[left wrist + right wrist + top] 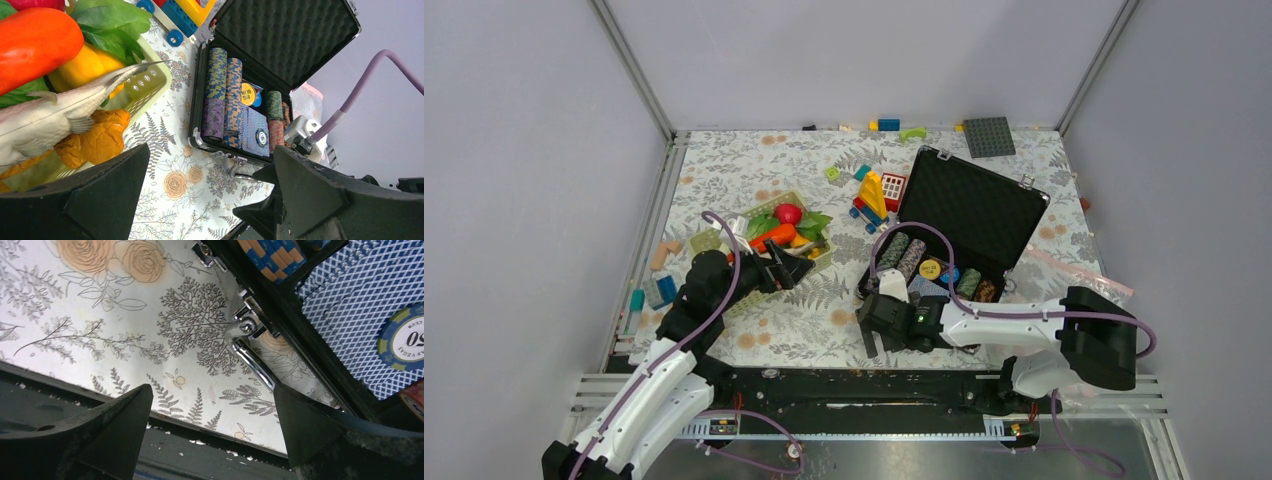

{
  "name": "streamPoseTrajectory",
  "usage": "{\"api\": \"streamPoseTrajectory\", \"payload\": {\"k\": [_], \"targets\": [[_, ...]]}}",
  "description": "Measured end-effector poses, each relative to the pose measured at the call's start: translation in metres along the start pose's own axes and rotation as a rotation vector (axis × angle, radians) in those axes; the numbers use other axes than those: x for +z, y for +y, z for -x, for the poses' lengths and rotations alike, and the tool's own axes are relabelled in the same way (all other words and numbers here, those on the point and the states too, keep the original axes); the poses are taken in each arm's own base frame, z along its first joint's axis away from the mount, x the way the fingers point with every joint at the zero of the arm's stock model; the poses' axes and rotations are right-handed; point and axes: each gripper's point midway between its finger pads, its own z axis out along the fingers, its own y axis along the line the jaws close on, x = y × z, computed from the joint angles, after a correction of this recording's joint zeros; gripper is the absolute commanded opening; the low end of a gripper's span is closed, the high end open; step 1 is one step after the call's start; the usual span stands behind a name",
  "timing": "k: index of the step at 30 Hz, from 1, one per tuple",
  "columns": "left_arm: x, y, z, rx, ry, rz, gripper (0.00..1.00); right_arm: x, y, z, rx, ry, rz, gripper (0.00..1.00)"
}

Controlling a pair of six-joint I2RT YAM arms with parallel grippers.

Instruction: Place the food in the zip-top bag and seal the zipper

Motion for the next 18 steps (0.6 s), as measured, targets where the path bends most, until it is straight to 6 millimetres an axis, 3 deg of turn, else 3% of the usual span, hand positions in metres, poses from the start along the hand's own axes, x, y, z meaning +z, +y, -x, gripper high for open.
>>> {"api": "streamPoseTrajectory", "payload": {"k": [7, 11, 15, 18], "targets": [[0.000, 0.000, 0.000, 0.000, 0.000, 0.001, 0.99, 0.017, -0.018, 0.003, 0.063, 0.022, -0.081, 0.97], [0.000, 0.001, 0.000, 0.000, 0.001, 0.002, 0.99, 0.018, -0.017, 0.008, 0.114, 0.033, -0.070, 0.97], [0.000, 0.001, -0.001, 0.004, 0.004, 0.005, 0.99, 0.020, -0.016, 0.018, 0.203, 0.053, -0.051, 0.97], [0.001, 0.003, -0.001, 0.006, 0.006, 0.009, 0.99, 0.026, -0.026, 0.031, 0.268, 0.038, -0.073, 0.97]]}}
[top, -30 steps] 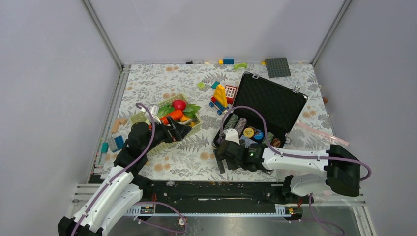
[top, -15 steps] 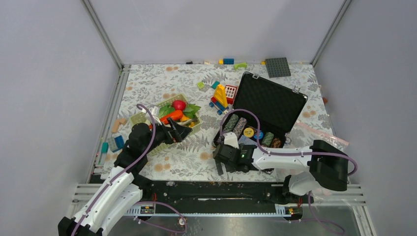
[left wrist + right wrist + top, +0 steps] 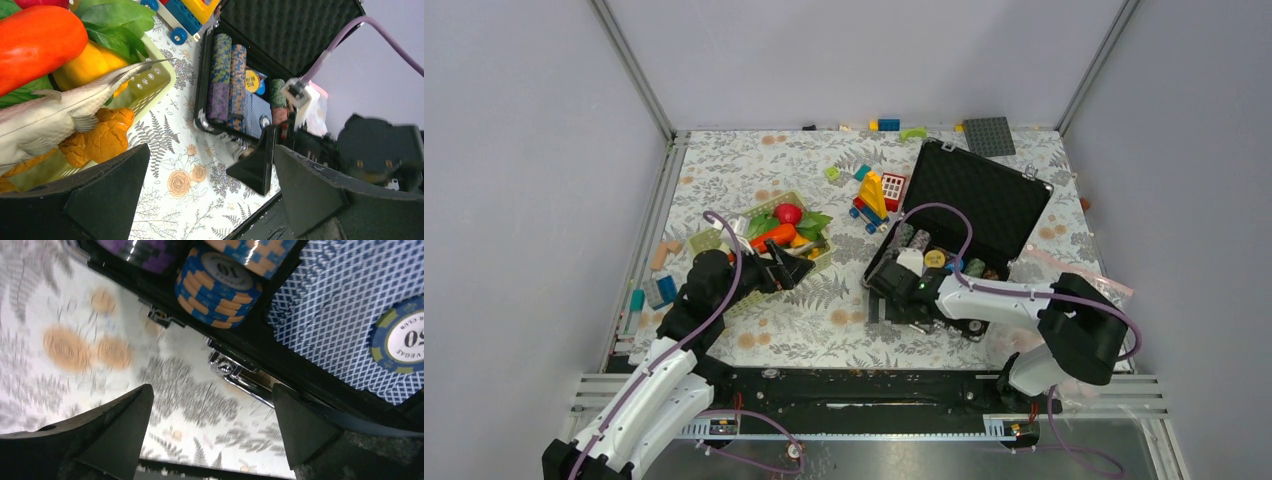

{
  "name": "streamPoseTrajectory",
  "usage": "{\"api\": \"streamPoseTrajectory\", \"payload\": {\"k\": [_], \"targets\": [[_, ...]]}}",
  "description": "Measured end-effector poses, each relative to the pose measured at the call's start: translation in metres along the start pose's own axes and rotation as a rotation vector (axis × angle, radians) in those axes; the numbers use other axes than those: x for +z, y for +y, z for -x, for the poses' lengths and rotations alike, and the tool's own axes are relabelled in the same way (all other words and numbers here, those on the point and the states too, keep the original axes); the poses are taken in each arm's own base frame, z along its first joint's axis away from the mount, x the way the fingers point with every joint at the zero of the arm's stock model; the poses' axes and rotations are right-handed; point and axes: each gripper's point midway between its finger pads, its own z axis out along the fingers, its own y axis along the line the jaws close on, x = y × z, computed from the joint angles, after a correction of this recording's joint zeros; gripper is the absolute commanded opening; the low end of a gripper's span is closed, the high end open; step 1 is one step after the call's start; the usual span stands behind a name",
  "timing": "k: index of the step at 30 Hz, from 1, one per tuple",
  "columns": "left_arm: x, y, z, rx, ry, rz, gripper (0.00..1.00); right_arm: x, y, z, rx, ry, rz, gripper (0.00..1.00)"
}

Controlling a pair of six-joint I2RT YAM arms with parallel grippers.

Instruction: Place the food in the zip-top bag and seal the zipper

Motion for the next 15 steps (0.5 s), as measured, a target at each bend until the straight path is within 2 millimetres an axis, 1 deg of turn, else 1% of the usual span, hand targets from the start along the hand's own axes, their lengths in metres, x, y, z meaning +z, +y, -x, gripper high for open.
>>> {"api": "streamPoseTrajectory", "payload": {"k": [3, 5, 8, 12, 15], "targets": [[0.000, 0.003, -0.001, 0.003, 0.004, 0.011, 0.99, 0.010, -0.016, 0.024, 0.076, -0.037, -0.056, 0.97], [0.000, 0.003, -0.001, 0.004, 0.003, 0.015, 0.99, 0.017, -0.035, 0.040, 0.113, -0.073, -0.123, 0.98], [0.001, 0.005, -0.001, 0.006, 0.001, 0.022, 0.99, 0.025, -0.063, 0.058, 0.149, -0.109, -0.216, 0.98], [0.001, 0.008, -0.002, 0.009, 0.004, 0.036, 0.99, 0.029, -0.098, 0.080, 0.190, -0.133, -0.321, 0.98], [0.002, 0.012, -0.004, 0.010, 0.010, 0.052, 0.99, 0.028, -0.115, 0.094, 0.197, -0.129, -0.368, 0.98]]}}
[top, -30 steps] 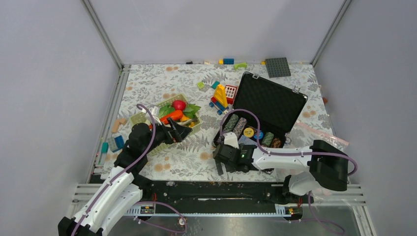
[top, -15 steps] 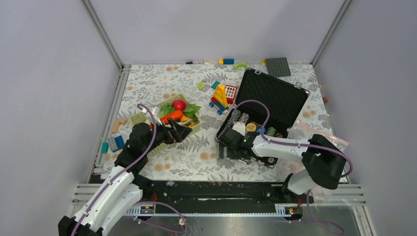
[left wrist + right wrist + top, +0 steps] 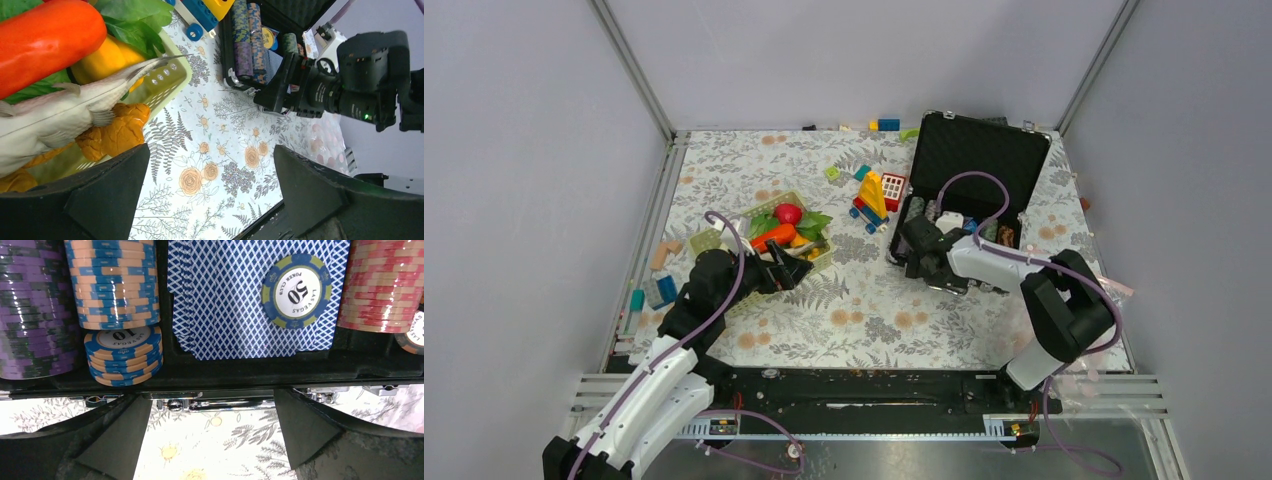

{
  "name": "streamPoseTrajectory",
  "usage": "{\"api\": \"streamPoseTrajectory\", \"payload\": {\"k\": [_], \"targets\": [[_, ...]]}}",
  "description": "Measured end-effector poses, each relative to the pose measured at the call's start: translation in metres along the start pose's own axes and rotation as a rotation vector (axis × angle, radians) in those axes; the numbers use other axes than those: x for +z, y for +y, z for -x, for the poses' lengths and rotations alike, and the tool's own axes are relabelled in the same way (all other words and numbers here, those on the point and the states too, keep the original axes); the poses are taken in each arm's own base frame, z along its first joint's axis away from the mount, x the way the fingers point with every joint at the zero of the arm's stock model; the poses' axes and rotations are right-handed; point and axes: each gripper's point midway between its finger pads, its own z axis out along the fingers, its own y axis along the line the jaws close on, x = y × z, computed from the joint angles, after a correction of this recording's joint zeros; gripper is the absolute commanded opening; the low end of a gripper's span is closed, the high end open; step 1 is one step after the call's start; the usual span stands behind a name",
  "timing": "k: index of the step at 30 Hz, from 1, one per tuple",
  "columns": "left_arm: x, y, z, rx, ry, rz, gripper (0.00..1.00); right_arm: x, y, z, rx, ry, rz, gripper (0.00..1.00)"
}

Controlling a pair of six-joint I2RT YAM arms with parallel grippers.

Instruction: Place the food in the zip-top bag and seal the zipper

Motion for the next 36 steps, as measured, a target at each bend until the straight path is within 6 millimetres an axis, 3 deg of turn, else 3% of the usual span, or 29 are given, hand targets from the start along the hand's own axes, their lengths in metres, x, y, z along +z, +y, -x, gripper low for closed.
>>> {"api": "streamPoseTrajectory", "payload": {"k": [10, 23, 30, 32, 36], "targets": [[0.001, 0.011, 0.002, 0.011, -0.015, 0.055, 0.99, 0.028, -0.003, 0.049, 0.045, 0.044, -0.041, 0.99], [0.008, 0.019, 0.007, 0.006, -0.002, 0.121, 0.99, 0.074, -0.013, 0.134, 0.204, 0.040, -0.035, 1.00], [0.012, 0.023, 0.004, 0.001, 0.014, 0.135, 0.99, 0.068, -0.021, 0.185, 0.223, -0.097, -0.024, 1.00], [0.012, 0.023, 0.004, -0.001, 0.013, 0.135, 0.99, 0.059, -0.028, 0.184, 0.232, -0.118, -0.015, 1.00], [0.010, 0.022, 0.005, -0.007, 0.010, 0.134, 0.99, 0.027, -0.056, 0.155, 0.241, -0.122, -0.026, 1.00]]}}
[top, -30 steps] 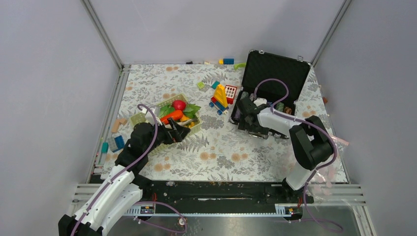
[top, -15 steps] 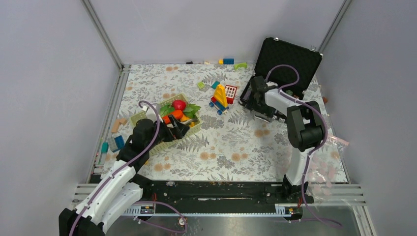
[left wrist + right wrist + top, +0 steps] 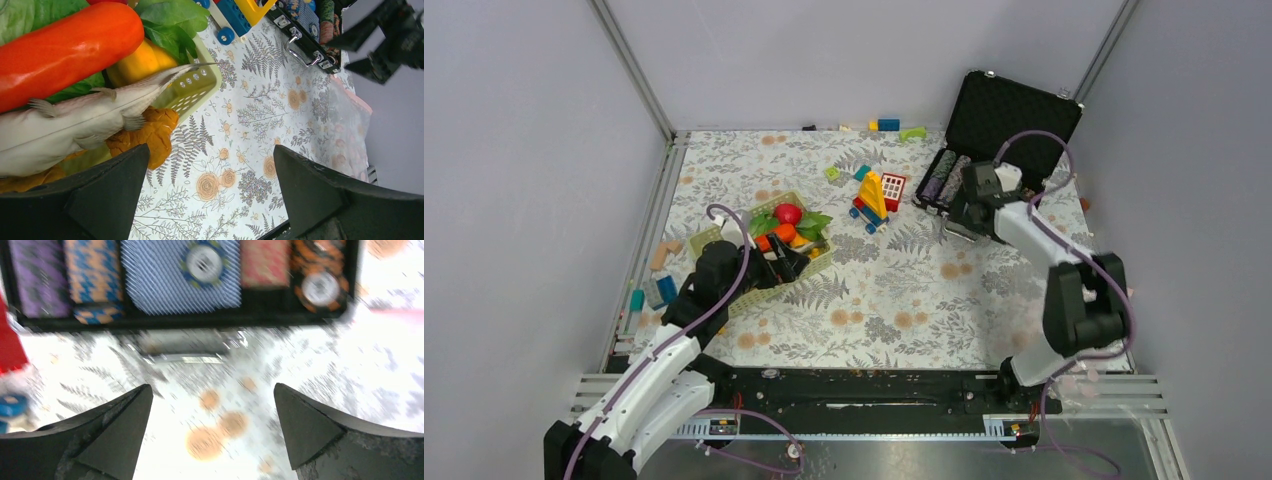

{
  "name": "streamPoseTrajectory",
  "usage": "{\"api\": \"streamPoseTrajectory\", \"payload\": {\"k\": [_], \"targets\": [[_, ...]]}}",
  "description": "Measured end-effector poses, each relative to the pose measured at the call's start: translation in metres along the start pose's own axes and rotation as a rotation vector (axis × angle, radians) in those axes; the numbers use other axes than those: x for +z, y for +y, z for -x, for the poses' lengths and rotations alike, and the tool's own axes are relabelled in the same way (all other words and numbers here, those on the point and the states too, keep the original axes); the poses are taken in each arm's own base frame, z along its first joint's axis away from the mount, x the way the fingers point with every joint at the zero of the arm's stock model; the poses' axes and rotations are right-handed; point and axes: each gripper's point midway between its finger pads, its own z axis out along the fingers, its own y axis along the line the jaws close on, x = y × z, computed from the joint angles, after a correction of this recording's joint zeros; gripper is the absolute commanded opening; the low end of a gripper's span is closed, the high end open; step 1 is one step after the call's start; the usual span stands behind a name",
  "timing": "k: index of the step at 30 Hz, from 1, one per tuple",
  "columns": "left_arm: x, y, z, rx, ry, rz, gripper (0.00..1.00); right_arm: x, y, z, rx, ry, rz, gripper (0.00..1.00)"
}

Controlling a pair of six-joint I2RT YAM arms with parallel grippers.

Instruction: Place the food in the zip-top bag and seal the zipper

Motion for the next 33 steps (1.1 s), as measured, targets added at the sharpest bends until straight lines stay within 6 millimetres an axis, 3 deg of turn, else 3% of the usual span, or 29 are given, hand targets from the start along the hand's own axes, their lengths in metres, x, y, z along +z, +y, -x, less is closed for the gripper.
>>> {"api": "streamPoseTrajectory", "payload": {"k": [4, 7, 13, 17, 19, 22, 25, 28, 33], "targets": [[-0.003, -0.002, 0.001, -0.004, -0.006, -0.002, 0.99, -0.038, -0.048, -0.024, 0.021, -0.010, -0.050, 1.00], [-0.005, -0.004, 0.003, -0.009, -0.013, -0.009, 0.99, -0.056, -0.083, -0.040, 0.059, -0.007, -0.105, 1.00], [-0.005, -0.006, 0.003, -0.025, -0.010, -0.017, 0.99, -0.050, -0.166, -0.073, 0.196, 0.087, -0.312, 1.00], [-0.005, -0.007, 0.002, -0.028, -0.003, -0.022, 0.99, -0.043, -0.202, -0.085, 0.281, 0.148, -0.422, 1.00], [-0.005, -0.007, 0.001, -0.030, -0.002, -0.021, 0.99, -0.037, -0.211, -0.091, 0.300, 0.182, -0.457, 0.97], [-0.004, -0.006, 0.000, -0.033, 0.003, -0.017, 0.99, -0.028, -0.218, -0.102, 0.312, 0.241, -0.486, 0.84], [-0.001, -0.005, -0.001, -0.036, 0.014, -0.009, 0.99, -0.020, -0.221, -0.113, 0.333, 0.301, -0.487, 0.88], [0.001, -0.007, 0.002, -0.037, 0.017, -0.008, 0.99, -0.015, -0.223, -0.118, 0.378, 0.334, -0.466, 0.82], [0.004, -0.010, 0.007, -0.038, 0.025, -0.005, 0.99, -0.009, -0.224, -0.120, 0.433, 0.348, -0.427, 0.45]]}}
